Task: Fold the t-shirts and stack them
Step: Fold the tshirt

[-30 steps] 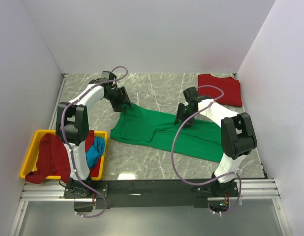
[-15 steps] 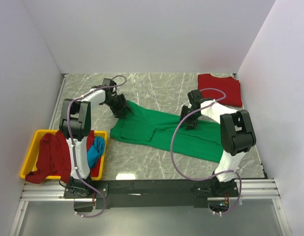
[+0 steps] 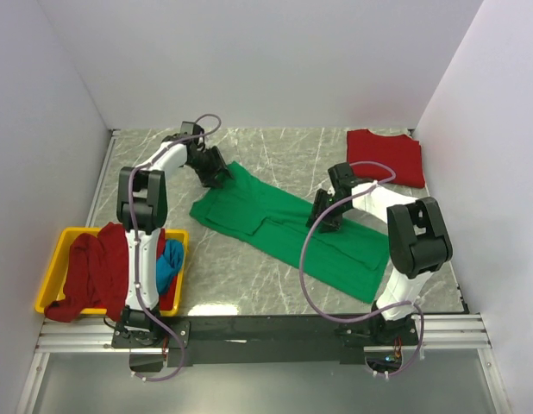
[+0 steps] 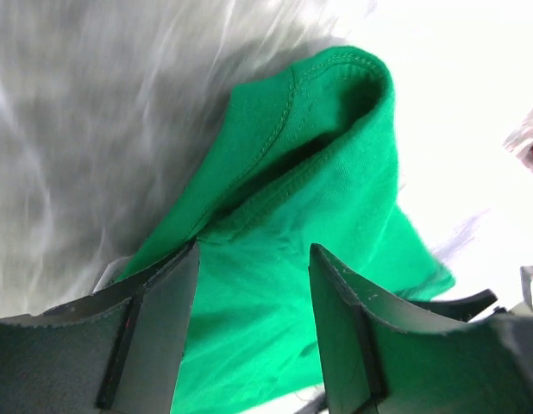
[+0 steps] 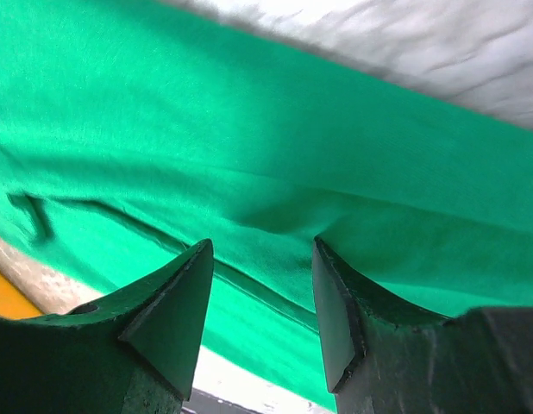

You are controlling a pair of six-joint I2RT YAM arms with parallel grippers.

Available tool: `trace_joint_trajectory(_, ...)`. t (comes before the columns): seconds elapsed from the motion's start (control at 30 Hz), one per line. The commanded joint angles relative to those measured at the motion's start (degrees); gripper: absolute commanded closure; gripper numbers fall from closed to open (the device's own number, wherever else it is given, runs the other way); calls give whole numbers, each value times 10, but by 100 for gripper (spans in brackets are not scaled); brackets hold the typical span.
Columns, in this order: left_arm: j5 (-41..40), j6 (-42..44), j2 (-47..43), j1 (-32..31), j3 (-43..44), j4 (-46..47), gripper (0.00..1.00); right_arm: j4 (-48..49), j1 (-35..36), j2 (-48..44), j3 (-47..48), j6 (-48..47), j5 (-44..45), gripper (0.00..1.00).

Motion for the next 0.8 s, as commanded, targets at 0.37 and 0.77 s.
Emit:
trace_joint_trajectory(0.37, -3, 55, -34, 10, 104, 74, 37, -79, 71, -36, 33, 15, 29, 43)
trace_joint_trajectory(0.77, -43, 17, -217, -12, -129, 61, 37, -66, 70, -60, 9, -52, 51, 43)
